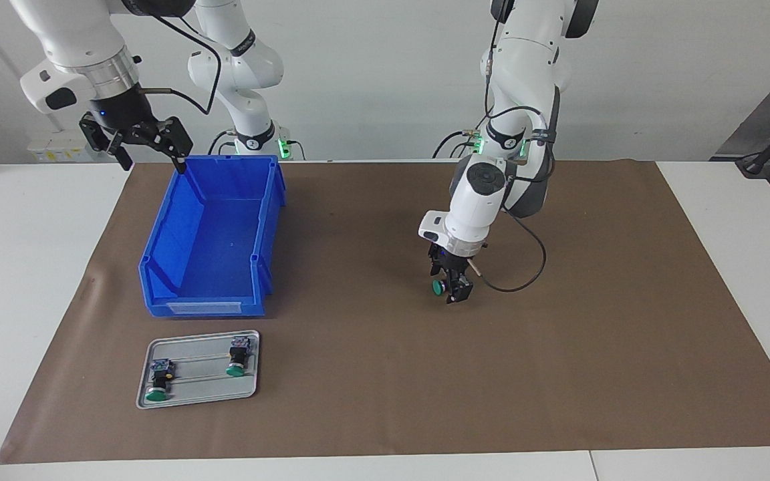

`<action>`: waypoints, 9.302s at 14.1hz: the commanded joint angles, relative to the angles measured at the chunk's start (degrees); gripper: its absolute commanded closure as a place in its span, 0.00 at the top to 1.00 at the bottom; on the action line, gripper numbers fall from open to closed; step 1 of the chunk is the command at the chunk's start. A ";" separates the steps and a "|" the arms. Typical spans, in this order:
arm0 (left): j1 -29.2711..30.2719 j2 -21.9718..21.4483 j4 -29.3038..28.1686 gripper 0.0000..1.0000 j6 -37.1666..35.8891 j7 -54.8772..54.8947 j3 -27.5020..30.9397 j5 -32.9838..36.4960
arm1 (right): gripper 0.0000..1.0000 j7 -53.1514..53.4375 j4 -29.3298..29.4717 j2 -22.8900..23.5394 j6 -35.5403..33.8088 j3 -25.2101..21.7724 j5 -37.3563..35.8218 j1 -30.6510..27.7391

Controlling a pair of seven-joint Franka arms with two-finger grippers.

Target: Place and press button with both arms

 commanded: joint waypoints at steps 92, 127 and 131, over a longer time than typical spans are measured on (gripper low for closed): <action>1.91 -19.28 -13.63 0.00 -15.83 -41.99 -0.12 2.85 | 1.00 2.76 -6.17 -2.86 2.76 -0.15 2.33 -1.15; 25.64 -20.95 19.85 1.00 -52.47 -42.25 0.59 3.02 | 1.00 85.72 2.09 33.34 41.34 0.64 1.01 46.21; 25.64 -21.57 19.05 1.00 -52.99 -42.17 0.59 3.02 | 1.00 85.64 0.52 34.23 45.20 0.73 1.18 47.90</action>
